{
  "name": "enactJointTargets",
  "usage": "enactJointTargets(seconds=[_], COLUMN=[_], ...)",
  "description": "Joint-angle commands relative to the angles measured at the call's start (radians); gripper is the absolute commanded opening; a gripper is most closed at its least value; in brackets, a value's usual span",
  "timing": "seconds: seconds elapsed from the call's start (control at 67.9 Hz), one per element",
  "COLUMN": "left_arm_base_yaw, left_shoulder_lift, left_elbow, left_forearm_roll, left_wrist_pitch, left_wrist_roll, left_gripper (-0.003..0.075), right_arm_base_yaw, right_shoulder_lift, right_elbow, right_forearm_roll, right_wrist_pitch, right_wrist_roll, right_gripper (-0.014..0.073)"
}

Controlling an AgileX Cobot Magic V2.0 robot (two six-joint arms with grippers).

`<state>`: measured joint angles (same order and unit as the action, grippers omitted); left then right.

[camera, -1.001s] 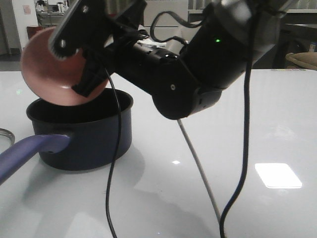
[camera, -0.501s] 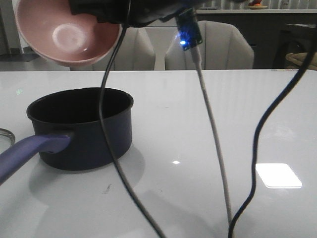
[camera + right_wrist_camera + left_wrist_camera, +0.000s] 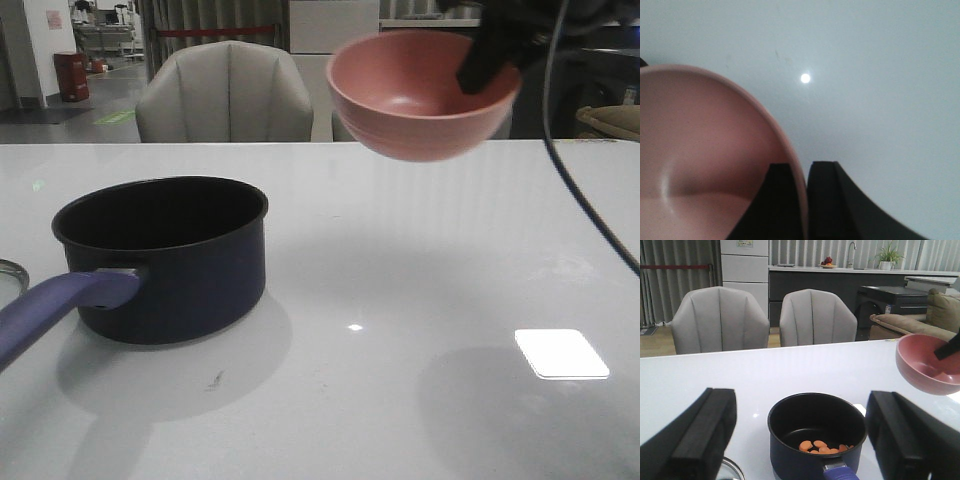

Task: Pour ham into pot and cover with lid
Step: 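Carry the empty bowl back and lower it onto the table, then release the bowl and raise the right gripper away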

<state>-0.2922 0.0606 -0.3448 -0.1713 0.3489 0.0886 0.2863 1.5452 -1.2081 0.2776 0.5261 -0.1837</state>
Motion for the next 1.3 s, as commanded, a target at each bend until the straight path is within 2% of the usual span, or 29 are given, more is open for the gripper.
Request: enactJointTargets(seconds=[0.0,0.221,0.619,0.722,0.943,1.105,1.281], left_arm_base_yaw=[-0.007,-0.007,-0.007,-0.007,-0.007,-0.007,-0.007], left_shoulder_lift=[0.011,0.011,0.011,0.011,0.011,0.011,0.011], left_elbow=[-0.027,-0.027,-0.027,-0.027,-0.027,-0.027,-0.027], left_forearm_roll=[-0.007,-0.007,-0.007,-0.007,-0.007,-0.007,-0.007], left_wrist_pitch=[-0.081,-0.081,-0.081,-0.081,-0.081,-0.081,-0.081], left_wrist_roll=[0.001,0.001,0.001,0.001,0.001,0.001,0.001], left_gripper=[0.0564,0.0565,0.0564,0.0564,0.0564,0.0564,0.0565], right_arm_base_yaw=[-0.044,-0.062,-0.063,-0.063,-0.063,-0.063,-0.059], right_shoulder_lift=[-0.01,0.107,0.261,0.278,0.266,0.167,-0.011], right_elbow=[-0.031,-0.031,-0.031,-0.031,-0.068,-0.075,-0.053], right_forearm_roll=[0.009,0.061,0.095,0.095,0.025,-0.043,-0.054], right_wrist_pitch=[0.045,0.091,0.026,0.01,0.026,0.032,-0.018], right_wrist_roll=[-0.004,-0.003,-0.003,-0.003,-0.005,-0.005,-0.026], right_gripper=[0.0138,0.0138,0.0161,0.0218,0.0452,0.0475,0.0475])
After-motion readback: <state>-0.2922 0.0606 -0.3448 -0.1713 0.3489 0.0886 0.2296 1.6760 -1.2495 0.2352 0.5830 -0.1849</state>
